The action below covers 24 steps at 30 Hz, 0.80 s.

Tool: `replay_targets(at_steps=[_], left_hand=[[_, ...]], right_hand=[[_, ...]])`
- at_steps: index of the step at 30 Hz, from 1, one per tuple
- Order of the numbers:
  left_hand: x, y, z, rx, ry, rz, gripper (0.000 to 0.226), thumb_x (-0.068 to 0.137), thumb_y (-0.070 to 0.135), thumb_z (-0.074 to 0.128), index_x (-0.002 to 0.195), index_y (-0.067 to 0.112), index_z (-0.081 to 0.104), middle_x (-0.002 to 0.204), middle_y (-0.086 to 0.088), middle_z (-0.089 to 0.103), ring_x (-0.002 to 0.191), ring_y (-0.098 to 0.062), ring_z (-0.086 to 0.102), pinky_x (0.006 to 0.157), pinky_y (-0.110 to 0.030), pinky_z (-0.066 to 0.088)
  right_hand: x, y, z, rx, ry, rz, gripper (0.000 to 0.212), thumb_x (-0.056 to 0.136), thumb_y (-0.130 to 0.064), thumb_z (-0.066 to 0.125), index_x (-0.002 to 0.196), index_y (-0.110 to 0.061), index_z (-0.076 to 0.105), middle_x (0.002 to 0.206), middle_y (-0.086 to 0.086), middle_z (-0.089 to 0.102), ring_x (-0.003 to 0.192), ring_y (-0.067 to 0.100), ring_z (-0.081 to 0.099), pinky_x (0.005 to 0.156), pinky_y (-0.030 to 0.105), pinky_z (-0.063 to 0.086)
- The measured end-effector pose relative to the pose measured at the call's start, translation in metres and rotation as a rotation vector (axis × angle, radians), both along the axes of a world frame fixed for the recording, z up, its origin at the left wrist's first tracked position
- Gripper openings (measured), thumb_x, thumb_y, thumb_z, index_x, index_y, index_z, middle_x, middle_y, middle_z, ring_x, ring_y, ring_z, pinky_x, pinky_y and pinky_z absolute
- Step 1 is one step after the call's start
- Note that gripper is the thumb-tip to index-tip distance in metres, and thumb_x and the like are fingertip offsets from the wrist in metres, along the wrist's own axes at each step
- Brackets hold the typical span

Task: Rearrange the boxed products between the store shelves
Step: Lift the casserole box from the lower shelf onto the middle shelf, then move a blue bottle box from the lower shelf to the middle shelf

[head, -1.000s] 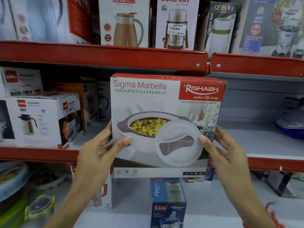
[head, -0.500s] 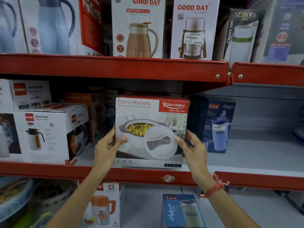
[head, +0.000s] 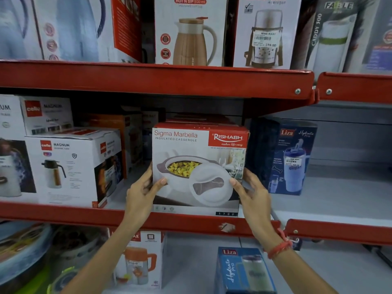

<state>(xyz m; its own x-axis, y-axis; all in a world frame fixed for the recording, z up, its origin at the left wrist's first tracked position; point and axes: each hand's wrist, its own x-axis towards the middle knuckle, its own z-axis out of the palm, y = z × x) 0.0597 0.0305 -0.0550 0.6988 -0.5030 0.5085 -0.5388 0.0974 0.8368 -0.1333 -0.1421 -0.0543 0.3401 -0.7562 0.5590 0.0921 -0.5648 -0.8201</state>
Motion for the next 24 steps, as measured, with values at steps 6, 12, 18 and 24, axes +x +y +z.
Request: replay_targets(at_steps=[6,12,18,24], left_hand=[[-0.012,0.003,0.001,0.007,-0.011,0.065,0.075,0.085,0.053,0.057,0.149,0.036,0.021,0.152,0.007,0.040,0.128,-0.009,0.043,0.109,-0.032,0.035],[-0.065,0.013,-0.021,-0.163,-0.311,0.162,0.054,0.096,0.020,0.053,0.145,0.017,0.034,0.155,0.000,0.032,0.143,-0.006,0.028,0.116,-0.017,0.024],[-0.113,0.011,-0.103,-0.033,-0.082,-0.049,0.053,0.090,0.039,0.055,0.139,0.021,0.043,0.139,0.001,0.049,0.128,-0.008,0.048,0.106,-0.037,0.046],[-0.153,-0.003,-0.188,0.297,0.240,-0.335,0.065,0.083,0.030,0.067,0.134,0.042,0.030,0.149,0.005,0.041,0.129,0.006,0.044,0.102,-0.011,0.042]], right_hand=[[-0.003,0.009,0.009,-0.024,-0.039,-0.005,0.061,0.086,-0.042,0.062,0.141,-0.021,0.045,0.135,-0.009,0.057,0.123,0.010,0.055,0.103,0.033,0.048],[-0.037,0.034,-0.019,-0.184,-0.094,-0.108,0.033,0.095,-0.034,0.055,0.127,-0.025,0.054,0.131,-0.003,0.057,0.124,0.018,0.054,0.102,0.046,0.049],[-0.080,0.044,-0.104,-0.249,0.060,-0.141,0.035,0.092,-0.046,0.049,0.124,-0.031,0.050,0.122,-0.011,0.052,0.120,-0.010,0.041,0.104,0.008,0.032],[-0.116,0.034,-0.200,0.174,0.324,0.078,0.097,0.076,-0.052,0.071,0.150,-0.025,0.015,0.148,-0.012,0.024,0.138,0.001,0.032,0.110,0.011,0.032]])
